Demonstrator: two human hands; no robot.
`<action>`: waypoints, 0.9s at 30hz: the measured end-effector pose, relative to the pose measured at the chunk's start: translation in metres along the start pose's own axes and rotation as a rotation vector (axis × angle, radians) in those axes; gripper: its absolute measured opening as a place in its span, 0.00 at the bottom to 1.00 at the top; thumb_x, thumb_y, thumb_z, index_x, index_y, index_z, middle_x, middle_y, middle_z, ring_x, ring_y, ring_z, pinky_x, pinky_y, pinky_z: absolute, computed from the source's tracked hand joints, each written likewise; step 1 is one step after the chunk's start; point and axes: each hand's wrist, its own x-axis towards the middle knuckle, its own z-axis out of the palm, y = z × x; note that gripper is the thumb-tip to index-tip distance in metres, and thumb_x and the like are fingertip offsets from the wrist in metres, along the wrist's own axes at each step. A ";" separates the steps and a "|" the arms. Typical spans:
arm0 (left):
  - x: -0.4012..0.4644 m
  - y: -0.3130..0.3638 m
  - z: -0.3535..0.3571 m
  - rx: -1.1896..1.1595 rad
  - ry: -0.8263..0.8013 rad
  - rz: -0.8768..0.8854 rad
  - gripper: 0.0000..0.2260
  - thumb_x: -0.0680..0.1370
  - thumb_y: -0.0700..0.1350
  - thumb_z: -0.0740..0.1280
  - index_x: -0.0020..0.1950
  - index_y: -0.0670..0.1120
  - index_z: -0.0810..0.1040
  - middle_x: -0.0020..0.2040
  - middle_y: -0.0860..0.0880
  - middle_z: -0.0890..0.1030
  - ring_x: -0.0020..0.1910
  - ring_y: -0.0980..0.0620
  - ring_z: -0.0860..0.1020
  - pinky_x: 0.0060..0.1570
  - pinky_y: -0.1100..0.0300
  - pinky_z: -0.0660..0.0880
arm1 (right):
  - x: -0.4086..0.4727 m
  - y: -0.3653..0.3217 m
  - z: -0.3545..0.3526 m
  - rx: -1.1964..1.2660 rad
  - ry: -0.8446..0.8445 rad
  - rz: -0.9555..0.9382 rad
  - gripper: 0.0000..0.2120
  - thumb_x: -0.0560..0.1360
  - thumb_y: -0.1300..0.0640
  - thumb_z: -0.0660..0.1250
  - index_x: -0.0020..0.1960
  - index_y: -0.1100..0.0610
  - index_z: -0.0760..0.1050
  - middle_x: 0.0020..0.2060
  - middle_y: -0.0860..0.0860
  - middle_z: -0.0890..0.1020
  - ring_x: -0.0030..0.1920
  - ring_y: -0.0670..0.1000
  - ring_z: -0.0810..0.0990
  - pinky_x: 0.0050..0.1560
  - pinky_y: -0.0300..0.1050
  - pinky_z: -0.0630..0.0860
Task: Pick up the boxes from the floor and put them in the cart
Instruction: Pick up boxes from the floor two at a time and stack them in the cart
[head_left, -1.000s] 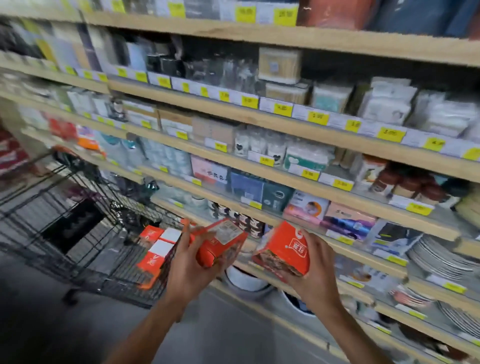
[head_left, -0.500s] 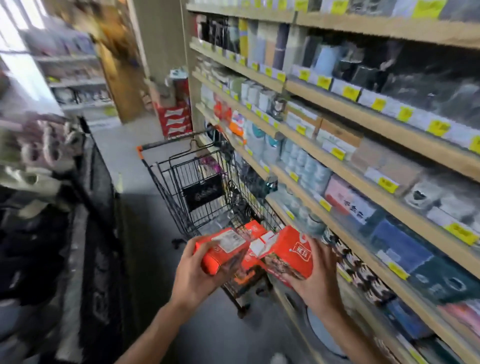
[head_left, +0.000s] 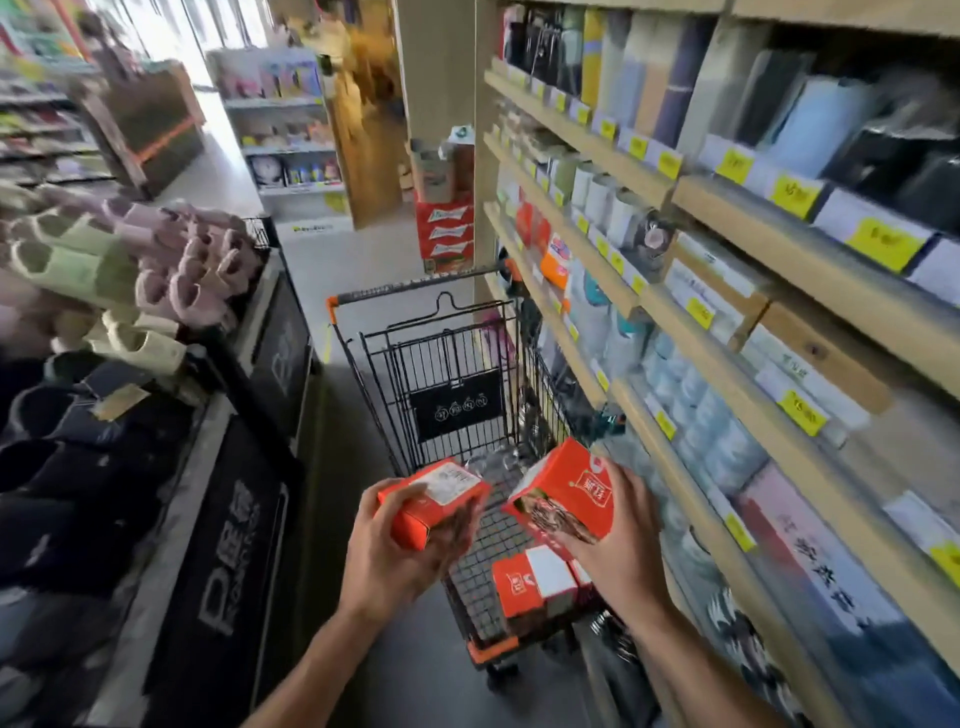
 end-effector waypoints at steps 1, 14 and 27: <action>0.004 0.000 0.007 0.006 -0.004 -0.020 0.30 0.64 0.66 0.75 0.61 0.54 0.79 0.63 0.54 0.72 0.60 0.59 0.75 0.52 0.69 0.74 | 0.007 0.006 0.003 -0.026 0.001 0.007 0.52 0.59 0.48 0.85 0.77 0.48 0.62 0.70 0.49 0.67 0.70 0.54 0.67 0.65 0.64 0.73; 0.111 -0.083 0.087 -0.012 -0.092 -0.227 0.30 0.65 0.47 0.82 0.65 0.51 0.76 0.66 0.51 0.70 0.64 0.51 0.73 0.58 0.65 0.73 | 0.107 0.043 0.096 -0.072 -0.088 0.222 0.56 0.60 0.49 0.85 0.79 0.47 0.56 0.72 0.52 0.65 0.70 0.53 0.64 0.66 0.61 0.72; 0.209 -0.205 0.147 0.049 -0.148 -0.314 0.31 0.64 0.45 0.82 0.66 0.51 0.76 0.68 0.49 0.69 0.67 0.49 0.71 0.63 0.58 0.73 | 0.127 0.106 0.242 -0.096 -0.167 0.487 0.54 0.65 0.45 0.81 0.80 0.46 0.52 0.73 0.52 0.62 0.72 0.54 0.62 0.65 0.61 0.75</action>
